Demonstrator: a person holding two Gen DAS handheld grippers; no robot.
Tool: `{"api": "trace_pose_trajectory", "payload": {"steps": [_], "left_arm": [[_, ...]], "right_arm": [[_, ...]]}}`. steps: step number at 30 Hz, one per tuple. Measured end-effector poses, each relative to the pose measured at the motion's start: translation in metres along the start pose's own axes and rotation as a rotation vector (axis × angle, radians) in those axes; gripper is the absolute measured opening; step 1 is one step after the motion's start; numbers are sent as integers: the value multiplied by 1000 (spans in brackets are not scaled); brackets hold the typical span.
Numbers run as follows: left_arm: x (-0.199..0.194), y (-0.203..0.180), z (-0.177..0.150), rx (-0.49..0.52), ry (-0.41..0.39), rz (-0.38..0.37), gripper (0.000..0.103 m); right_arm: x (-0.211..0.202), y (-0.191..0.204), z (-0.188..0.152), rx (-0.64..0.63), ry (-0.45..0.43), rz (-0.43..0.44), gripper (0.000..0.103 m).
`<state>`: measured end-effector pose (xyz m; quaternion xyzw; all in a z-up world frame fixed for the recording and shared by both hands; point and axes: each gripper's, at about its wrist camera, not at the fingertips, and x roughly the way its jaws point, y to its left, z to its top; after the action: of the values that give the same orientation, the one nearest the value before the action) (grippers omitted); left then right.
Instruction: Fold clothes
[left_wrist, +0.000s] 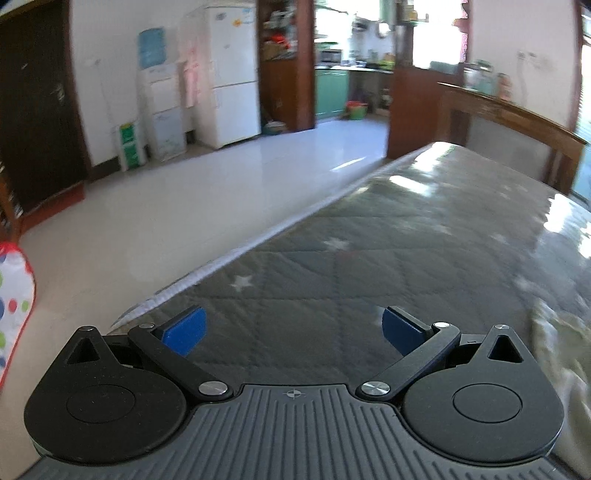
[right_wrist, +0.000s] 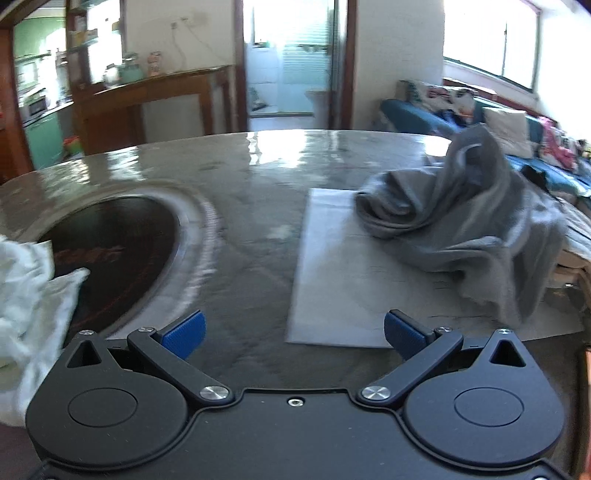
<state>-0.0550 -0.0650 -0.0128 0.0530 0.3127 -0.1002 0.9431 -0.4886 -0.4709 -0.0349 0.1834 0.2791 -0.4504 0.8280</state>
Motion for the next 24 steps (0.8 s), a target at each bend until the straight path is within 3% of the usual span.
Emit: {"api": "trace_pose_trajectory", "payload": {"steps": [14, 24], "left_arm": [[-73, -74, -40, 168, -16, -212, 103], [-89, -124, -59, 240, 12, -317, 102]], "right_arm": [[-31, 65, -6, -84, -29, 184, 103], [-55, 114, -10, -168, -47, 291, 103]]}}
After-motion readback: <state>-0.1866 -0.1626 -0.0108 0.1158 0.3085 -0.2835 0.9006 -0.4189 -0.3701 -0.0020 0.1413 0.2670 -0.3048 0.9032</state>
